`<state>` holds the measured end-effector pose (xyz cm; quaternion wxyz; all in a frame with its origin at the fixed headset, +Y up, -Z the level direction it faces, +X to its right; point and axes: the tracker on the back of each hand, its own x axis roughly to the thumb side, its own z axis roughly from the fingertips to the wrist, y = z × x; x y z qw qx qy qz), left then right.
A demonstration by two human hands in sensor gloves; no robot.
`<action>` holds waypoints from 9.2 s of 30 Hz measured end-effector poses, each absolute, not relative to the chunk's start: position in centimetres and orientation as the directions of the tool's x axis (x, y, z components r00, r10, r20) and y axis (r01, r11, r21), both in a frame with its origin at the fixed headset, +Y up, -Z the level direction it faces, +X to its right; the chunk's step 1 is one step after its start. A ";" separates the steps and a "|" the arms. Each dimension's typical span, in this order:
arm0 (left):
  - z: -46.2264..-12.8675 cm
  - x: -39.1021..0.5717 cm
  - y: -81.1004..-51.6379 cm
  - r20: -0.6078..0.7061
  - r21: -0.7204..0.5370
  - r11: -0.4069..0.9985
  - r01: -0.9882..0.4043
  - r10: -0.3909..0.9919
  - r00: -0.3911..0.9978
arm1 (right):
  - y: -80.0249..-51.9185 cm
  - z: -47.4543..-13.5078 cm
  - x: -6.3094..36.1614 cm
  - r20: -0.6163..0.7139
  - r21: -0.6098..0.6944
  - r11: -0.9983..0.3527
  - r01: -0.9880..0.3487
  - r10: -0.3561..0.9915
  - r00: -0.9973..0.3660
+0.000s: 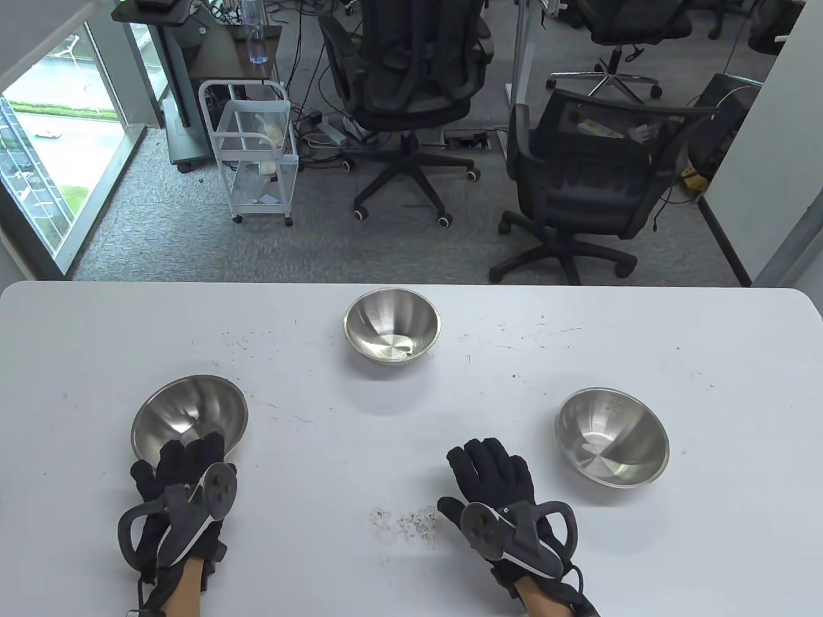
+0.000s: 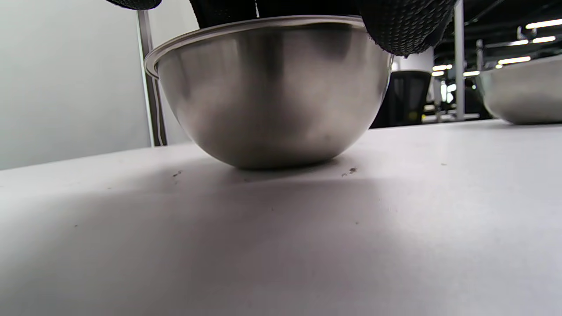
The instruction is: Nest mixing bowl into mixing bowl
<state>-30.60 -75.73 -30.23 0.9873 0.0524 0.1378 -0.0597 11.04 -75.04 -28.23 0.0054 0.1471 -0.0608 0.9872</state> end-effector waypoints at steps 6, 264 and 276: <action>-30.6 -30.5 -76.0 -0.304 0.073 0.985 0.154 -0.125 0.945 | -75.1 -28.2 11.0 0.295 -0.116 -0.993 -0.026 -0.009 -0.955; -28.2 -24.0 -74.5 0.069 0.216 0.976 0.023 -0.039 0.997 | -73.1 -24.8 1.9 0.408 -0.459 -0.888 0.000 -0.211 -0.888; -28.1 -23.8 -74.6 0.077 0.203 0.979 0.019 -0.035 0.996 | -73.4 -24.9 1.9 0.454 -0.360 -0.932 0.029 -0.202 -0.868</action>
